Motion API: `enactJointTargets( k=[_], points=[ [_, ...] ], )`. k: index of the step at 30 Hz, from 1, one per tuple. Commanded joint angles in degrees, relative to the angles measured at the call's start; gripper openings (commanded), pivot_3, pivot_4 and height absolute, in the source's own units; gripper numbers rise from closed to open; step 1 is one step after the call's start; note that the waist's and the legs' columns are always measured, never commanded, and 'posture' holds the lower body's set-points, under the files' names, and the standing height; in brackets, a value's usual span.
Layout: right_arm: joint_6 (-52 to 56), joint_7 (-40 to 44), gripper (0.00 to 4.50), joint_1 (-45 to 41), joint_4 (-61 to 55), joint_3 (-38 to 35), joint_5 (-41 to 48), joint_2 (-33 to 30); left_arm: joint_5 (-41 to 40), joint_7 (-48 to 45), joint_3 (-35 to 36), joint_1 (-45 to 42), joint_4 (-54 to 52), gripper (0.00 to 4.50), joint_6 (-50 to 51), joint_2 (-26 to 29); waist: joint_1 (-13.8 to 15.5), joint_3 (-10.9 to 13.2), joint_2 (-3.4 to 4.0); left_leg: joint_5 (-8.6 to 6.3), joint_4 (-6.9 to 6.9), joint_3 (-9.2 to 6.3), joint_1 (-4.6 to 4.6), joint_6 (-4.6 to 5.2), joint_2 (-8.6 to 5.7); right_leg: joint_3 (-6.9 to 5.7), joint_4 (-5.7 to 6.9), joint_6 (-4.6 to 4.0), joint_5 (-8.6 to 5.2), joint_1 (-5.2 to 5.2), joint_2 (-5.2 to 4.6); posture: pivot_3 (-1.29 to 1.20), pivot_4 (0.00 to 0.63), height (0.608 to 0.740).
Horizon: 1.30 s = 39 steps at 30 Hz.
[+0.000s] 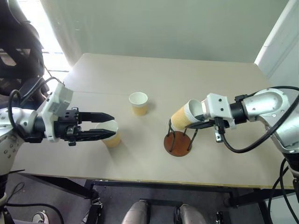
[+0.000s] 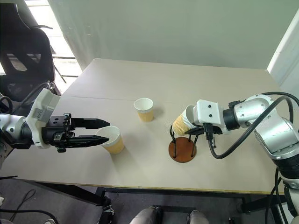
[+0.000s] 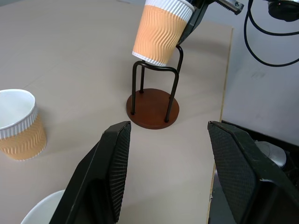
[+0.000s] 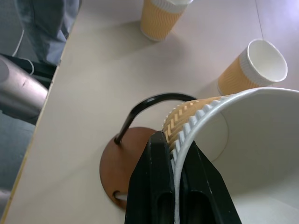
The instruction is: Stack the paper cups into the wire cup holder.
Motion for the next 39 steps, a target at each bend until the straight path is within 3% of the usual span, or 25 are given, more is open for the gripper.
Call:
enactJointTargets(
  k=[1, 25, 33, 39],
  points=[
    [-1.40, 1.22, 0.04, -0.74, -0.33, -0.33, -1.24, -0.27, -0.40, 0.10, 1.19, 0.05, -1.36, 2.81, -0.55, 0.26, 0.00, 0.00, 0.00, 0.00, 0.00, 0.00, 0.00, 0.00, 0.00, 0.00, 0.00, 0.00, 0.00, 0.00, 0.00, 0.00, 0.150, 0.740],
    [-5.18, 6.62, 0.04, -0.75, -0.44, 1.13, -5.09, 0.09, -0.24, 0.63, 1.80, 0.87, -1.36, 2.81, -0.64, 0.39, 0.00, 0.00, 0.00, -0.01, 0.00, 0.00, 0.00, -0.01, 0.00, 0.00, 0.00, -0.08, -0.03, 0.00, 0.00, 0.00, 0.150, 0.740],
    [-4.47, 6.44, 2.54, -2.23, -1.13, 0.80, -5.30, 0.97, -0.15, 0.57, 1.80, 0.91, -1.05, 2.81, -1.04, 0.33, -0.02, 0.00, 0.00, -0.01, 0.00, 0.00, 0.00, -0.01, 0.00, 0.00, 0.00, -0.11, -0.04, -0.01, 0.00, 0.00, 0.150, 0.740],
    [-3.42, 6.62, 2.54, -5.42, -0.35, -2.26, -3.41, 0.41, 0.35, 0.22, 1.85, 0.40, -0.11, 2.81, -1.54, 0.73, -0.04, 0.01, 0.01, -0.02, 0.00, 0.00, -0.01, -0.02, 0.00, 0.00, 0.00, -0.13, -0.05, -0.04, 0.00, 0.00, 0.150, 0.740]
  ],
)
